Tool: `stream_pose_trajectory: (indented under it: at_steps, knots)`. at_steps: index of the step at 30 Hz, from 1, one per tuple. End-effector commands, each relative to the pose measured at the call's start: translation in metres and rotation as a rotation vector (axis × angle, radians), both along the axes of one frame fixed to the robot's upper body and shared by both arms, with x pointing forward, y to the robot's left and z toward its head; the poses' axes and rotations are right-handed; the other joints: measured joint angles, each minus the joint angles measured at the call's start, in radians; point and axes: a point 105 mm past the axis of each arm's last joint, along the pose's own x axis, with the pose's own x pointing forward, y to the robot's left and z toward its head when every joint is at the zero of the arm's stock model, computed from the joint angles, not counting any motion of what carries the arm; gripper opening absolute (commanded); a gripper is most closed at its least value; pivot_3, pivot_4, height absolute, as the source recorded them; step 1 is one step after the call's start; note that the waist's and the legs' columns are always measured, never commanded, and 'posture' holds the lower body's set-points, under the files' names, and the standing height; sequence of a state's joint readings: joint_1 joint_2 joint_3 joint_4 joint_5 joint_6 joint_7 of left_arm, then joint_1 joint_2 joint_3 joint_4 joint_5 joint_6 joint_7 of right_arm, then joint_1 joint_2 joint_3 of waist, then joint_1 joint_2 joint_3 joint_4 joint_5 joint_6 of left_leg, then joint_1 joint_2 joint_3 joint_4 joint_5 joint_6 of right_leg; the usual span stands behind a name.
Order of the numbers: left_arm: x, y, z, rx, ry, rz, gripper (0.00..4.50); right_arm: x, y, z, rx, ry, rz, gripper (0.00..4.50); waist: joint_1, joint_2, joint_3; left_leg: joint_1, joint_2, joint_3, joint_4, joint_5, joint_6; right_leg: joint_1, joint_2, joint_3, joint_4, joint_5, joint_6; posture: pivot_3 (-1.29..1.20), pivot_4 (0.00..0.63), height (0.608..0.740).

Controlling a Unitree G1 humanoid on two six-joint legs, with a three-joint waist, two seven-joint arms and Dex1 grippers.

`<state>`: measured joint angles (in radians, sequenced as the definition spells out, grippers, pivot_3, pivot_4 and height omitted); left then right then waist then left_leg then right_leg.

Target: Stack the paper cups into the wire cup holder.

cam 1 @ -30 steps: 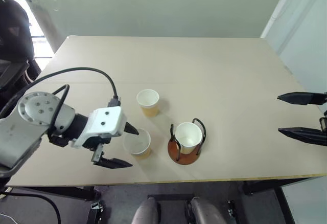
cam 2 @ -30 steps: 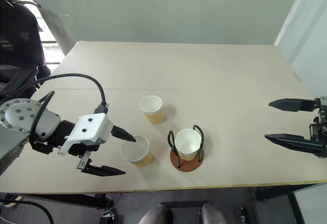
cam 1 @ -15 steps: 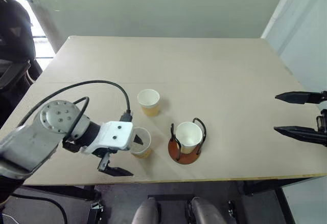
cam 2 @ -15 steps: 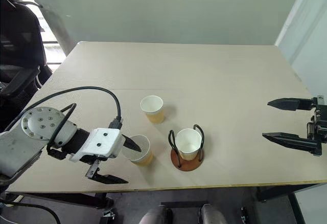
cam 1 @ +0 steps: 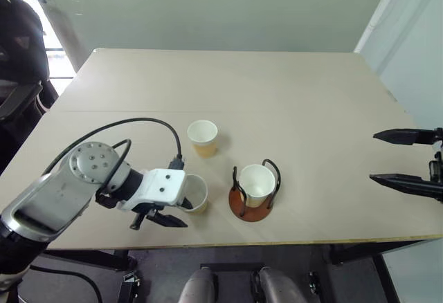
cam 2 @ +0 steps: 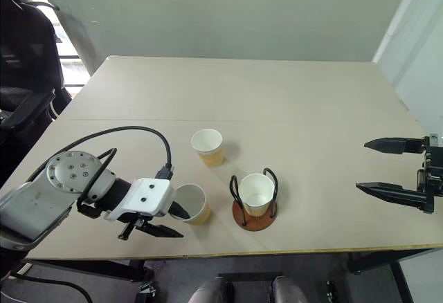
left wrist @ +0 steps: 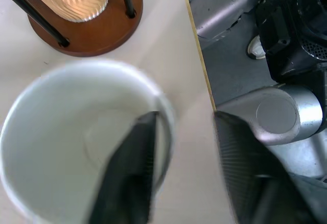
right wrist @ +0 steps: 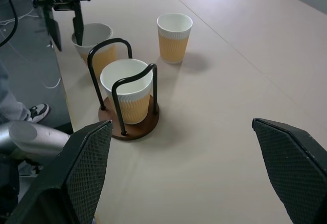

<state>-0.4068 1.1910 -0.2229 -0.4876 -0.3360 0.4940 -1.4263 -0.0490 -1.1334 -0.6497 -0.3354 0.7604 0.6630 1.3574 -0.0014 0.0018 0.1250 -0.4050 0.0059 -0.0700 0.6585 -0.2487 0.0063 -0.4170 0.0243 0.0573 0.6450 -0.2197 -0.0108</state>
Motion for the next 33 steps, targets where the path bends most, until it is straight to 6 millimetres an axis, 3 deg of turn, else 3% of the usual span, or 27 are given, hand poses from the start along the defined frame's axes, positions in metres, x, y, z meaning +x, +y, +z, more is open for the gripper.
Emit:
stream_pose_trajectory:
  at_steps: [1, 2, 12, 18, 21, 23, 26, 33]
  knots:
    - [-0.001, 0.001, 0.0, 0.01, -0.009, -0.015, 0.23, -0.005, 0.002, 0.011, -0.024, -0.05, 0.023, 4.5, 0.0, 0.0, 0.0, 0.0, 0.0, 0.0, 0.001, 0.0, 0.0, 0.0, 0.0, 0.0, 0.0, 0.0, 0.0, 0.0, 0.15, 0.74]
    - [-0.001, 0.002, 0.0, 0.011, -0.005, -0.016, 0.03, -0.006, 0.003, 0.012, -0.02, -0.052, 0.032, 4.5, 0.0, 0.0, 0.0, 0.0, 0.0, 0.0, 0.002, -0.001, 0.001, 0.0, 0.0, 0.0, 0.0, 0.0, 0.0, 0.0, 0.15, 0.74]
    - [-0.002, -0.001, 0.009, -0.016, -0.003, -0.037, 0.03, -0.016, 0.022, 0.039, 0.082, -0.121, 0.129, 4.5, 0.0, 0.002, -0.001, -0.001, 0.0, 0.0, 0.006, -0.001, 0.002, 0.001, 0.0, 0.0, 0.0, 0.0, 0.0, 0.0, 0.15, 0.74]
    - [0.014, -0.007, 0.068, -0.146, -0.088, -0.097, 0.03, -0.016, 0.024, 0.042, 0.072, -0.136, 0.125, 4.5, 0.009, 0.002, -0.001, -0.004, 0.0, 0.0, 0.007, -0.001, 0.003, -0.001, 0.0, 0.0, 0.0, 0.001, 0.001, 0.0, 0.15, 0.74]
    - [0.028, -0.013, 0.113, -0.218, -0.191, -0.167, 0.03, -0.02, 0.028, 0.049, 0.079, -0.161, 0.151, 4.5, 0.012, 0.002, -0.001, -0.005, 0.0, 0.0, 0.007, -0.002, 0.004, -0.001, 0.0, 0.0, 0.0, 0.001, 0.002, 0.0, 0.15, 0.74]
    - [0.038, -0.023, 0.135, -0.267, -0.249, -0.215, 0.03, -0.023, 0.032, 0.053, 0.09, -0.175, 0.17, 4.5, 0.013, 0.002, -0.001, -0.006, 0.0, 0.0, 0.008, -0.002, 0.004, -0.001, 0.0, 0.0, 0.0, 0.002, 0.002, 0.0, 0.15, 0.74]
    - [0.048, -0.043, 0.151, -0.301, -0.301, -0.301, 0.03, -0.024, 0.035, 0.055, 0.085, -0.188, 0.168, 4.5, 0.015, 0.005, -0.001, -0.006, -0.001, -0.001, 0.008, -0.003, 0.006, -0.001, -0.001, 0.0, -0.002, 0.004, 0.005, 0.0, 0.15, 0.74]
    - [0.038, -0.093, 0.153, -0.359, -0.225, -0.559, 0.03, -0.028, 0.038, 0.053, 0.078, -0.201, 0.132, 4.5, 0.016, 0.006, -0.001, -0.011, -0.002, 0.0, 0.009, -0.005, 0.01, -0.002, -0.001, 0.0, -0.008, 0.012, 0.02, 0.0, 0.15, 0.74]
